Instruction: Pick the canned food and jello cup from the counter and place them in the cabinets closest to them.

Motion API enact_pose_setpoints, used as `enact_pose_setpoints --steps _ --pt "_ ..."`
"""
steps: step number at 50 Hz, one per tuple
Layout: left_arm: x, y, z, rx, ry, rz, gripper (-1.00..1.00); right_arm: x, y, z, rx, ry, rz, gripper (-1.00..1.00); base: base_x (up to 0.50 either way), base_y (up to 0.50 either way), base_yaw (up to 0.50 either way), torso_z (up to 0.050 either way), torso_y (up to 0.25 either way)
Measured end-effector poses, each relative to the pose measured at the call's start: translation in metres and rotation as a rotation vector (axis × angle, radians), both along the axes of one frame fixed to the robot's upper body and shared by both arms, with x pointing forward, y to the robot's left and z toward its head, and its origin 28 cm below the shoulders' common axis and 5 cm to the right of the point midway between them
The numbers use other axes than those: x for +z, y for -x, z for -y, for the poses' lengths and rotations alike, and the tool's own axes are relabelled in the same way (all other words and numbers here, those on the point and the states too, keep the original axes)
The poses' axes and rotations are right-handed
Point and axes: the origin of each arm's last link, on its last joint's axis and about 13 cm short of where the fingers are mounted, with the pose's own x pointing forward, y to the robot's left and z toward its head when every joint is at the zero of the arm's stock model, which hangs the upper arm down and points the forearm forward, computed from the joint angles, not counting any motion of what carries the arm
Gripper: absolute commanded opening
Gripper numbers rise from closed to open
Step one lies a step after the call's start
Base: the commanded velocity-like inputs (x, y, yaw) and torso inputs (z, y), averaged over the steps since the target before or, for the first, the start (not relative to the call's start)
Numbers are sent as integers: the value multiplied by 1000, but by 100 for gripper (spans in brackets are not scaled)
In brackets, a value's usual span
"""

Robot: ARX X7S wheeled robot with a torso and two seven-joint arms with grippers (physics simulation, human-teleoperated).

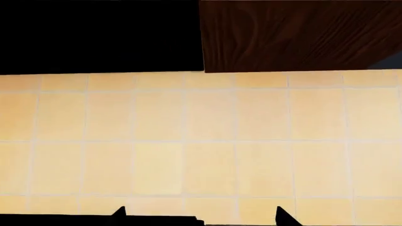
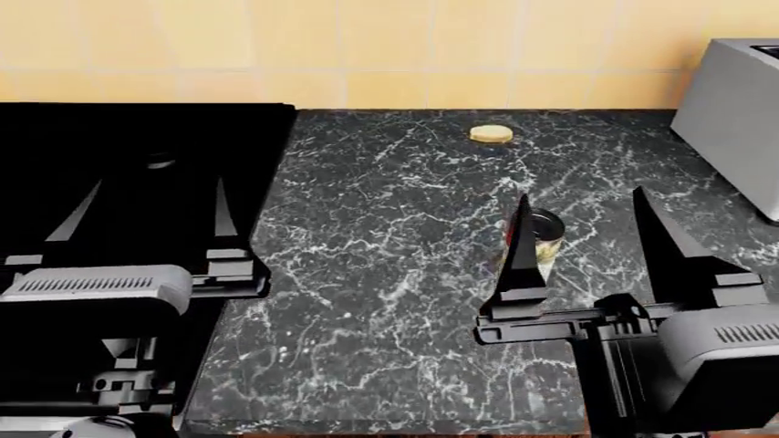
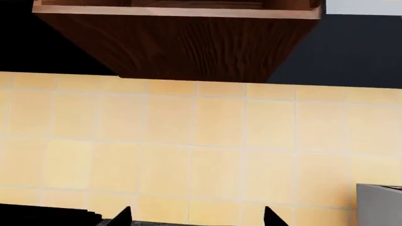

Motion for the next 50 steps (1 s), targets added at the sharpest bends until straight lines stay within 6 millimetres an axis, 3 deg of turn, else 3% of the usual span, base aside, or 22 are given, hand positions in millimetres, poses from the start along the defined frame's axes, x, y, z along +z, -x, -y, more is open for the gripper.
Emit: enact_pose_setpoints --steps 15,27,50 --pt "-1 0 1 -6 -4 -4 100 -2 -6 -4 -72 22 -112 100 49 -7 0 0 1" --pt "-1 0 1 -8 -5 -4 100 -14 -21 -9 -115 72 -283 100 0 0 0 0 0" --pt "-3 0 2 -12 -11 -6 100 -38 -45 -4 -164 60 -434 100 0 0 0 0 0"
